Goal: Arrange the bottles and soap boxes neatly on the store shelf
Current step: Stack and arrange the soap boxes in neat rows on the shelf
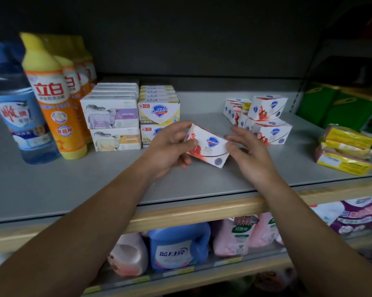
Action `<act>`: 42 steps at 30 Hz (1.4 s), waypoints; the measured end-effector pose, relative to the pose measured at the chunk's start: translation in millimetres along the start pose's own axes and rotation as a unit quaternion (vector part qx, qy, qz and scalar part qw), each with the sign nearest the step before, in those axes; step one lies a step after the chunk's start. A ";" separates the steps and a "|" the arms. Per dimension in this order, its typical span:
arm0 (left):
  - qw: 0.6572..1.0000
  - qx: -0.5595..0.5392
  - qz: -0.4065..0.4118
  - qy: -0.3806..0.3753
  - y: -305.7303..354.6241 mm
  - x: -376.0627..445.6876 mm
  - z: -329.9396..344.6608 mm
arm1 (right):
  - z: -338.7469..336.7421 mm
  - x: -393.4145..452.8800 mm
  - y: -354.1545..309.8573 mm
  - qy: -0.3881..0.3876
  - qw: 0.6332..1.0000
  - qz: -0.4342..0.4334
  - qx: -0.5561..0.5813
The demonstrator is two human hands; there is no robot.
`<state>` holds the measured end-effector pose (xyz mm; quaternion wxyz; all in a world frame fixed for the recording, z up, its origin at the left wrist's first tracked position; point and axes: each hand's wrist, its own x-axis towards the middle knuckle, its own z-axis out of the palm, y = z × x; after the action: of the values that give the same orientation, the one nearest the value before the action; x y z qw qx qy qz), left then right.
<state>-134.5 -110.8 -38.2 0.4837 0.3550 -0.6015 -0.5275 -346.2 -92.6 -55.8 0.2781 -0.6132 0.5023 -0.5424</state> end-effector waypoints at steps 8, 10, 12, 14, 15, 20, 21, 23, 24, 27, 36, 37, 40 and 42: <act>0.998 -0.014 0.051 -0.023 -6.3 -1.8 -2.6 | -2.0 0.3 1.1 0.005 0.998 -0.041 -0.041; 0.998 -0.004 0.056 -0.014 -8.4 0.4 -2.6 | 0.8 -0.6 0.0 -0.015 0.997 -0.055 -0.061; 0.998 -0.025 0.045 -0.024 -10.3 1.2 -3.7 | 3.7 -1.3 -1.3 -0.032 0.990 -0.084 -0.110; 0.997 -0.064 0.024 -0.043 -8.9 -0.7 -3.1 | 5.5 0.0 -1.2 -0.030 0.979 -0.112 -0.165; 0.997 -0.063 0.018 -0.041 -7.7 -2.2 -2.1 | 5.7 1.2 -0.9 -0.023 0.977 -0.116 -0.178; 0.981 0.162 0.027 0.106 -5.3 -5.8 3.0 | 4.8 17.9 5.4 -0.014 0.962 -0.080 -0.262; 0.963 0.235 0.045 0.127 -5.1 -5.9 1.1 | 4.2 24.1 4.5 -0.015 0.956 -0.071 -0.283; 0.913 0.387 0.075 0.103 -3.0 -8.3 -6.1 | 3.8 33.6 0.3 -0.018 0.936 -0.067 -0.345; 0.887 0.449 0.083 0.072 -1.8 -10.0 -10.9 | 4.3 35.6 -1.8 -0.011 0.917 -0.080 -0.391; 0.817 0.570 0.091 0.007 -4.0 -17.4 -31.6 | 8.1 33.2 -2.4 0.010 0.857 -0.177 -0.484; 0.792 0.607 0.065 0.024 -10.9 -25.7 -41.0 | 34.3 88.2 14.4 -0.041 0.815 -0.198 -0.543; 0.792 0.607 0.064 0.030 -11.7 -26.5 -41.5 | 40.0 98.6 17.3 -0.044 0.815 -0.196 -0.543; 0.799 0.594 0.070 0.058 -13.4 -27.2 -41.0 | 59.3 128.5 25.5 -0.043 0.828 -0.193 -0.525; 0.798 0.594 0.074 0.071 -14.5 -25.3 -40.8 | 72.9 148.7 31.3 -0.042 0.837 -0.195 -0.509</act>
<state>-89.6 -101.8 -58.6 0.2569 0.5636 -0.7851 -0.0033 -301.1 -254.7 -44.9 -0.1634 -0.7758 0.5657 -0.2268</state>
